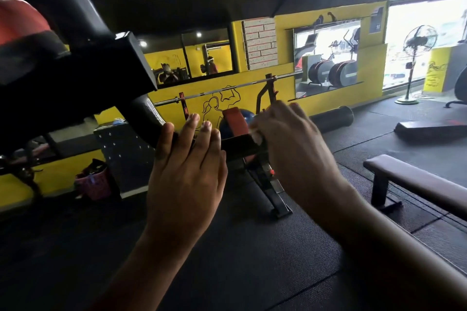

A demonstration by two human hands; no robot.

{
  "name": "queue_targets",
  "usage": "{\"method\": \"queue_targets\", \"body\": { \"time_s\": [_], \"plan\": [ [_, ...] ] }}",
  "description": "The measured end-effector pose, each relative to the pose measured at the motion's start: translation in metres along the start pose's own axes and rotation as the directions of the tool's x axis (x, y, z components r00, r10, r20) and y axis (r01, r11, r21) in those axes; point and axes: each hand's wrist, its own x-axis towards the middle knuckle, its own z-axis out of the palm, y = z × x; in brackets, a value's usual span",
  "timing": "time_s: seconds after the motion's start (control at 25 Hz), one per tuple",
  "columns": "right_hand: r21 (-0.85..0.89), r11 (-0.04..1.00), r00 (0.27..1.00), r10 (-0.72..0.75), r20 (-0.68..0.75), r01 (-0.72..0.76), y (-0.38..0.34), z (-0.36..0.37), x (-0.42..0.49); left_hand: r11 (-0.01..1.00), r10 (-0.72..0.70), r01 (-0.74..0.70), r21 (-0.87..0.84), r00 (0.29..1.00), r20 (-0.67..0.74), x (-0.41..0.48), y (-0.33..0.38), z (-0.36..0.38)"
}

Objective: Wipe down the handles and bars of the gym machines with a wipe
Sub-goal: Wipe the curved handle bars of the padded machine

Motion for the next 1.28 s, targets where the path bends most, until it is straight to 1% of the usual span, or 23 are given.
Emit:
{"method": "queue_targets", "body": {
  "time_s": [0.08, 0.12, 0.16, 0.24, 0.28, 0.32, 0.36, 0.4, 0.44, 0.48, 0.52, 0.56, 0.6, 0.64, 0.8, 0.88, 0.92, 1.0, 1.04, 1.16, 1.2, 1.24, 1.28],
  "plan": [
    [0.06, 0.995, 0.987, 0.087, -0.136, -0.079, -0.001, 0.019, -0.018, 1.0, -0.001, 0.001, -0.015, 1.0, 0.007, 0.0, 0.0, 0.0],
    [0.105, 0.989, 0.967, 0.128, -0.22, -0.107, -0.002, 0.031, -0.027, 1.0, -0.002, 0.002, -0.02, 1.0, 0.008, 0.0, 0.001, 0.0],
    [0.211, 0.967, 0.929, 0.205, -0.309, -0.144, -0.004, 0.041, -0.034, 1.0, -0.003, 0.003, -0.024, 1.0, 0.01, 0.001, 0.002, 0.0],
    [0.467, 0.866, 0.821, 0.395, -0.413, -0.181, -0.012, 0.06, -0.044, 0.999, -0.011, 0.011, -0.031, 1.0, 0.013, 0.001, 0.001, 0.0],
    [0.542, 0.82, 0.771, 0.463, -0.437, -0.185, -0.019, 0.072, -0.047, 0.999, -0.013, 0.013, -0.032, 1.0, 0.013, 0.002, 0.001, 0.0],
    [0.614, 0.768, 0.724, 0.527, -0.445, -0.182, -0.027, 0.08, -0.048, 0.999, -0.011, 0.012, -0.031, 1.0, 0.015, 0.002, 0.001, 0.0],
    [0.729, 0.661, 0.661, 0.63, -0.409, -0.179, -0.034, 0.088, -0.048, 1.0, -0.008, 0.008, -0.03, 1.0, 0.018, 0.002, 0.002, 0.0],
    [0.876, 0.454, 0.587, 0.758, -0.285, -0.162, -0.04, 0.091, -0.045, 1.0, -0.005, 0.005, -0.026, 1.0, 0.02, 0.002, 0.001, 0.0],
    [0.981, 0.163, 0.541, 0.837, -0.078, -0.11, -0.047, 0.091, -0.041, 1.0, -0.001, 0.001, -0.022, 1.0, 0.021, 0.002, 0.001, 0.0],
    [0.989, -0.142, 0.537, 0.831, 0.147, -0.05, -0.052, 0.088, -0.037, 1.0, 0.004, -0.003, -0.017, 1.0, 0.021, 0.002, 0.0, 0.0],
    [0.922, -0.388, 0.549, 0.769, 0.327, -0.005, -0.052, 0.084, -0.033, 1.0, 0.008, -0.008, -0.015, 1.0, 0.023, 0.002, 0.001, 0.0],
    [0.833, -0.552, 0.555, 0.702, 0.446, 0.029, -0.05, 0.081, -0.029, 1.0, 0.01, -0.01, -0.019, 1.0, 0.023, 0.002, 0.001, 0.0],
    [0.749, -0.658, 0.56, 0.651, 0.513, 0.079, -0.048, 0.079, -0.026, 1.0, 0.009, -0.008, -0.025, 1.0, 0.022, 0.002, 0.001, 0.0],
    [0.687, -0.717, 0.568, 0.617, 0.546, 0.119, -0.046, 0.075, -0.024, 0.999, 0.008, -0.007, -0.031, 1.0, 0.023, 0.002, 0.002, 0.0],
    [0.616, -0.784, 0.597, 0.529, 0.603, 0.072, -0.032, 0.073, -0.021, 0.999, 0.01, -0.009, -0.044, 1.0, 0.024, 0.003, 0.005, 0.0],
    [0.595, -0.79, 0.606, 0.546, 0.578, 0.145, -0.023, 0.076, -0.022, 0.999, 0.006, -0.005, -0.05, 1.0, 0.025, 0.003, 0.008, 0.0],
    [0.583, -0.798, 0.612, 0.539, 0.579, 0.151, -0.021, 0.076, -0.022, 0.999, 0.008, -0.006, -0.052, 1.0, 0.026, 0.004, 0.01, 0.001],
    [0.565, -0.821, 0.607, 0.493, 0.624, 0.086, -0.021, 0.074, -0.023, 0.998, 0.015, -0.014, -0.059, 0.999, 0.028, 0.005, 0.012, 0.002],
    [0.579, -0.812, 0.6, 0.5, 0.625, 0.074, -0.021, 0.074, -0.025, 0.998, 0.014, -0.012, -0.066, 0.999, 0.032, 0.006, 0.013, 0.002],
    [0.686, -0.713, 0.57, 0.627, 0.532, 0.144, -0.02, 0.071, -0.028, 0.997, -0.003, 0.007, -0.074, 0.999, 0.046, 0.005, 0.015, 0.001],
    [0.73, -0.672, 0.56, 0.656, 0.506, 0.128, -0.022, 0.069, -0.029, 0.997, 0.0, 0.003, -0.071, 0.999, 0.05, 0.006, 0.016, 0.001],
    [0.79, -0.605, 0.558, 0.691, 0.459, 0.1, -0.026, 0.07, -0.031, 0.998, 0.004, -0.001, -0.067, 0.999, 0.05, 0.006, 0.016, 0.001],
    [0.871, -0.486, 0.539, 0.754, 0.376, 0.074, -0.03, 0.073, -0.035, 0.998, 0.006, -0.003, -0.064, 0.999, 0.05, 0.006, 0.016, 0.001]
  ]
}}
